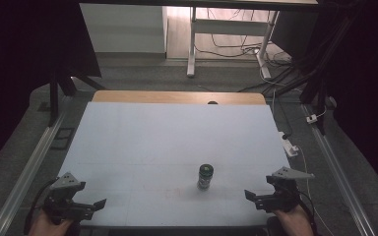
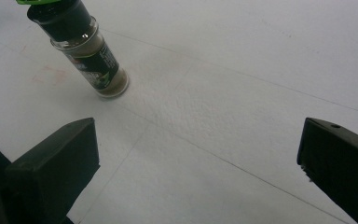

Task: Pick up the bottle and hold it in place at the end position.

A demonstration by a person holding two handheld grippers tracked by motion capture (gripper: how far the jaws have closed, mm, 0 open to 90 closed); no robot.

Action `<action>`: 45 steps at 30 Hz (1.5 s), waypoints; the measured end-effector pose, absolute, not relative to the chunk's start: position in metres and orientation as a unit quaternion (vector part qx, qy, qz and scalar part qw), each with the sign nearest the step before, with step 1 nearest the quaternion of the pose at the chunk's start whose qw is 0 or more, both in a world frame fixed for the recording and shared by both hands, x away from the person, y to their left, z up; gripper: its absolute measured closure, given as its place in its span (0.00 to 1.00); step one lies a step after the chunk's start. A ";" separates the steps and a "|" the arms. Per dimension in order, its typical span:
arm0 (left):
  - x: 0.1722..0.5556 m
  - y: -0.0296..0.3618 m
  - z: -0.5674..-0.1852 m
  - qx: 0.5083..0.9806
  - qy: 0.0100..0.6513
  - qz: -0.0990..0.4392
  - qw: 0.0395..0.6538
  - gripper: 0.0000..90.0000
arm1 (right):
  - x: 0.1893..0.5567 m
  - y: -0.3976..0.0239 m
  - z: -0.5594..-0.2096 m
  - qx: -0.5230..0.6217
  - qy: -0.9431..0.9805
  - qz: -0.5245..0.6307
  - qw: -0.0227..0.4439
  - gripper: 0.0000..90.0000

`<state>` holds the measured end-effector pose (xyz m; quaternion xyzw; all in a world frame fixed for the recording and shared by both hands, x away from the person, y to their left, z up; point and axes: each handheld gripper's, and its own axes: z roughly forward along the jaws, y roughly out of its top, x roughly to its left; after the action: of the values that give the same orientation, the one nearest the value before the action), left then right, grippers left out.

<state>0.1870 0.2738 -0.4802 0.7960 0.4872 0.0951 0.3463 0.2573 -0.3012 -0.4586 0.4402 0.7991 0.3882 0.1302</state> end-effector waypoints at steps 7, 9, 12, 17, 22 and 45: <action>0.187 0.274 -0.480 0.795 0.488 0.096 0.347 0.03 | 0.256 -0.301 -0.458 0.434 0.802 0.390 0.131 0.00; 0.187 0.274 -0.480 0.795 0.488 0.095 0.348 0.03 | 0.256 -0.300 -0.458 0.430 0.803 0.390 0.132 0.00; 0.187 0.274 -0.480 0.794 0.488 0.095 0.349 0.03 | 0.256 -0.300 -0.458 0.427 0.804 0.392 0.131 0.00; 0.187 0.275 -0.480 0.793 0.489 0.095 0.351 0.03 | 0.256 -0.300 -0.456 0.423 0.803 0.402 0.124 0.00; 0.187 0.275 -0.480 0.793 0.489 0.095 0.351 0.03 | 0.257 -0.298 -0.453 0.416 0.801 0.413 0.122 0.00; 0.187 0.275 -0.480 0.791 0.491 0.095 0.351 0.03 | 0.264 -0.272 -0.457 0.361 0.821 0.426 0.119 0.00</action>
<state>0.1866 0.2754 -0.4800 0.7914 0.4910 0.0953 0.3515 0.2643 -0.2716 -0.4566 0.3606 0.8212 0.4260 0.1186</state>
